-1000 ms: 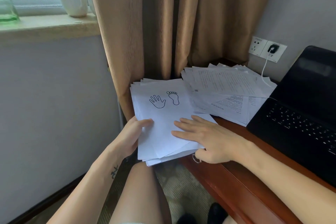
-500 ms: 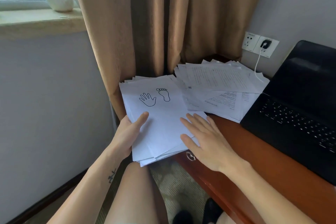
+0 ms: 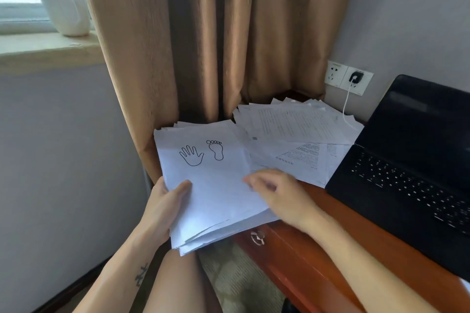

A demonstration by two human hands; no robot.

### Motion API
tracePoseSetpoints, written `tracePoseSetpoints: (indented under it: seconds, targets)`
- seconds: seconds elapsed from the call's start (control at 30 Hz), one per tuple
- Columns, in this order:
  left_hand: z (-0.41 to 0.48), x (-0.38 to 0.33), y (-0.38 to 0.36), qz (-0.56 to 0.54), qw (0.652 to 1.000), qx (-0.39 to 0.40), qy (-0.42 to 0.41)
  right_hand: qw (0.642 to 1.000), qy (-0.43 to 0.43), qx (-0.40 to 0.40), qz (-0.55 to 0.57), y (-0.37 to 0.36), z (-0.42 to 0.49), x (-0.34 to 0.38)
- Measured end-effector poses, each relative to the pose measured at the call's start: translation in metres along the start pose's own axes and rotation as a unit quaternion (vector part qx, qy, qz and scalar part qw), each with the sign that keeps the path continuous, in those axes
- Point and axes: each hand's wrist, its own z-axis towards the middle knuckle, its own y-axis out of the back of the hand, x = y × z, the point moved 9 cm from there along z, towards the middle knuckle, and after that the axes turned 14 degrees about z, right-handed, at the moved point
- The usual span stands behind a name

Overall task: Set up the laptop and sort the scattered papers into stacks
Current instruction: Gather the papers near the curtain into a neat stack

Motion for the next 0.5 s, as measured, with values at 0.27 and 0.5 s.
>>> tracePoseSetpoints:
  seconds: [0.27, 0.5]
  targets:
    - [0.009, -0.002, 0.004, 0.006, 1.000, -0.012, 0.011, 0.992, -0.043, -0.101, -0.057, 0.063, 0.098, -0.054]
    - [0.015, 0.003, 0.004, 0.010, 0.999, -0.013, 0.032, 0.949, -0.144, -0.070, -0.272, 0.056, 0.151, -0.097]
